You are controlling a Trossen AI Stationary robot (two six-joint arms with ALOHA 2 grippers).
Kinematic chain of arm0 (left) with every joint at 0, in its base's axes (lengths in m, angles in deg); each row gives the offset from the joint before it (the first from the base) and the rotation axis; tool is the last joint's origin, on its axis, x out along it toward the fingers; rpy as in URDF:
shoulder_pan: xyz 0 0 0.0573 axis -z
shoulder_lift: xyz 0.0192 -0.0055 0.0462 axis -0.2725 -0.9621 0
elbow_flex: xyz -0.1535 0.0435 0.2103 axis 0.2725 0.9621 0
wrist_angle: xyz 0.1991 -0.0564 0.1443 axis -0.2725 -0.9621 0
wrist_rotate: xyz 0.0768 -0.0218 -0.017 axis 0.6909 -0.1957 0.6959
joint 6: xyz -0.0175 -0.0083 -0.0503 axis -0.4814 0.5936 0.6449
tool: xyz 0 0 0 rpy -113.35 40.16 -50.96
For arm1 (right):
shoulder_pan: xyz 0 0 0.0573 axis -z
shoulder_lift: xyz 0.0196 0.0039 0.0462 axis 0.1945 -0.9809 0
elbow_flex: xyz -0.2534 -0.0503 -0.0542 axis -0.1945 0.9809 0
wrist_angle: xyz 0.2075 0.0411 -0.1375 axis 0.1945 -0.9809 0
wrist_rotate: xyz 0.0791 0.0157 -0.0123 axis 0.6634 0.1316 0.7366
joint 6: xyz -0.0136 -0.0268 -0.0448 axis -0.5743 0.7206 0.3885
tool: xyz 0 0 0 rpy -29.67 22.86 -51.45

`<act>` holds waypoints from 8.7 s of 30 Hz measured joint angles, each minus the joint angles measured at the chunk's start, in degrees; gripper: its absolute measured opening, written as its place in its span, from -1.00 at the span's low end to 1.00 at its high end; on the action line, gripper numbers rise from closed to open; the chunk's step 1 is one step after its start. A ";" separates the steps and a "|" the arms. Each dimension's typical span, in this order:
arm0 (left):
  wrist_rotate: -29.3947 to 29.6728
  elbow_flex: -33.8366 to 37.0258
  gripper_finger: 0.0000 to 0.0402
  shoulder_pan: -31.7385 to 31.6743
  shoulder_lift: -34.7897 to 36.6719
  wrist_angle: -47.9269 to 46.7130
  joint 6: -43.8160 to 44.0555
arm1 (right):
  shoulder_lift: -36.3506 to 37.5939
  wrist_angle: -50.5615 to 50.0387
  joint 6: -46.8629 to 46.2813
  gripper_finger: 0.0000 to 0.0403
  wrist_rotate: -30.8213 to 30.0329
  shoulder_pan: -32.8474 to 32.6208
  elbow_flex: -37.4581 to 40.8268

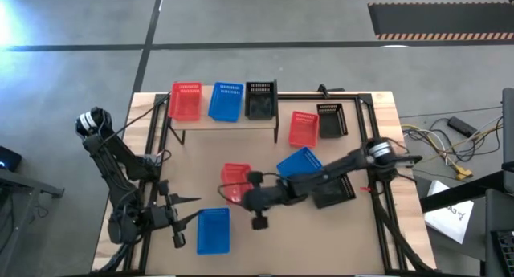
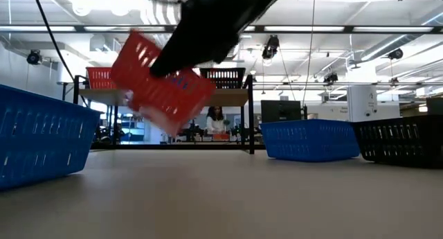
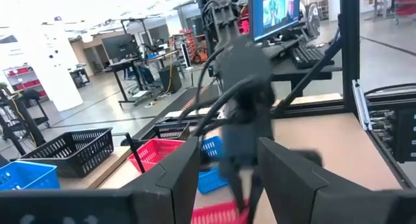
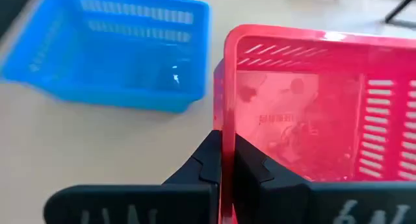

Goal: Stack baskets on shelf by color
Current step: Stack the bottom red bin on the red bin on the shelf, then stack the top right black bin on top of the black bin on the shelf

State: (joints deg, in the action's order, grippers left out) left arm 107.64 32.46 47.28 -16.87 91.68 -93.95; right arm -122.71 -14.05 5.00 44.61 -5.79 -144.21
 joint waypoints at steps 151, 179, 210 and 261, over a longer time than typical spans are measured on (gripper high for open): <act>-75.25 -31.10 -1.00 -100.54 9.22 -95.66 -38.82 | 20.79 30.10 -14.34 -0.79 -42.23 -19.73 44.86; -66.19 -28.22 -0.56 -100.63 3.74 -88.19 -23.62 | 20.77 30.32 -14.25 -0.79 -42.21 -19.73 44.86; -78.94 -34.44 -0.85 -96.08 -5.39 -69.30 -11.77 | 20.75 33.10 -13.58 -0.79 -42.23 -17.70 44.86; -67.18 -35.01 -0.85 -91.30 -10.08 -71.63 -8.56 | 23.36 27.99 -13.30 -0.79 -42.87 -20.02 44.93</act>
State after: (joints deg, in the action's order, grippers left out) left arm 40.46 -2.56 -44.02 -26.94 20.04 -102.52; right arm -99.34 13.94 -8.30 1.74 -25.81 -99.28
